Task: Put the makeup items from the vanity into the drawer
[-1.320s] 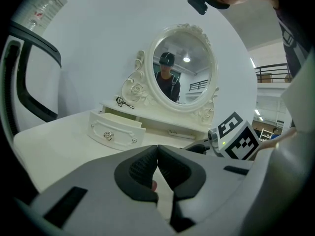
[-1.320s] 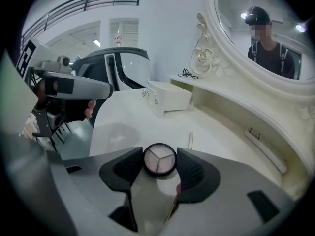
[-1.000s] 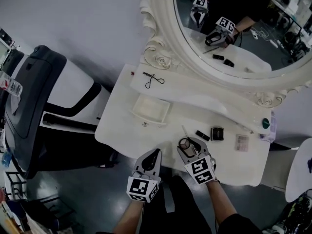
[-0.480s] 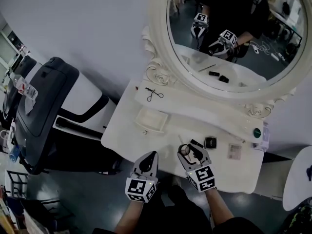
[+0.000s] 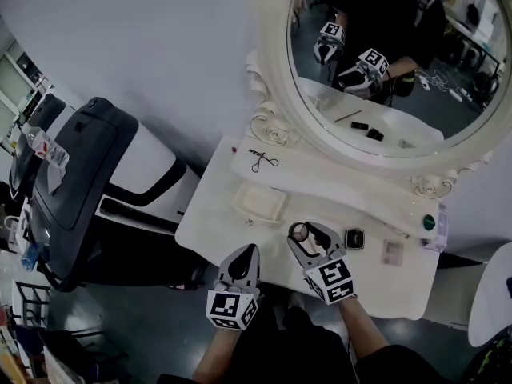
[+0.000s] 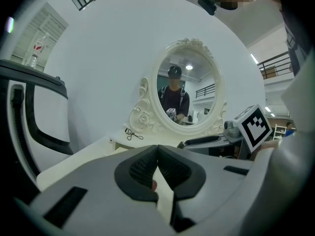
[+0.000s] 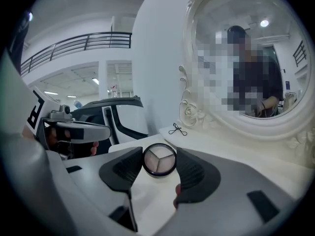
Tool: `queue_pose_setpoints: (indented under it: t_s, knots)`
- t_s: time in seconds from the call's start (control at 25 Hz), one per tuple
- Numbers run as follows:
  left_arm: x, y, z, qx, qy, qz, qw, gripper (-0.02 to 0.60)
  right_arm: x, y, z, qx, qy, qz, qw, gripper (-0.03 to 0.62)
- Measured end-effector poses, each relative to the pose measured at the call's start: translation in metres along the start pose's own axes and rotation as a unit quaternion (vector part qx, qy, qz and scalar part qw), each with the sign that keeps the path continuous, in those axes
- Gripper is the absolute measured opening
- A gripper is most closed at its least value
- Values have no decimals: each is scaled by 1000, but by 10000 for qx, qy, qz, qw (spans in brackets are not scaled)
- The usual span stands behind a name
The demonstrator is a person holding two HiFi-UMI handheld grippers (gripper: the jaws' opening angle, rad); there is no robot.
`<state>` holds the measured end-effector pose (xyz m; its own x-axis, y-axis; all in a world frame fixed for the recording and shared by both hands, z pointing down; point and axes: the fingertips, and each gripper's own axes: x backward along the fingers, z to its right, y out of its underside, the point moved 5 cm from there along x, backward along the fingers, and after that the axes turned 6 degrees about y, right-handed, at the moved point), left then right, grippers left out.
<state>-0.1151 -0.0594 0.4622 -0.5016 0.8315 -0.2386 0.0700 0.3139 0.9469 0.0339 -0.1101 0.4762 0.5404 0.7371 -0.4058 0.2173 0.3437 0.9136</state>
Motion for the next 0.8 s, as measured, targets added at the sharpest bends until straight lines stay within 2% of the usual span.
queue_pose_setpoints:
  t_s: [0.2, 0.4, 0.8]
  knots:
    - [-5, -9, -30, -126, 158, -104, 9997, 15, -26, -20, -9, 18, 140, 58, 9999, 230]
    - [-10, -21, -62, 16, 497, 15, 9988, 15, -54, -39, -18, 34, 330, -9, 9994, 230]
    - [-25, -35, -109, 191, 785, 38, 9967, 15, -96, -58, -24, 35, 595, -308, 9977, 230]
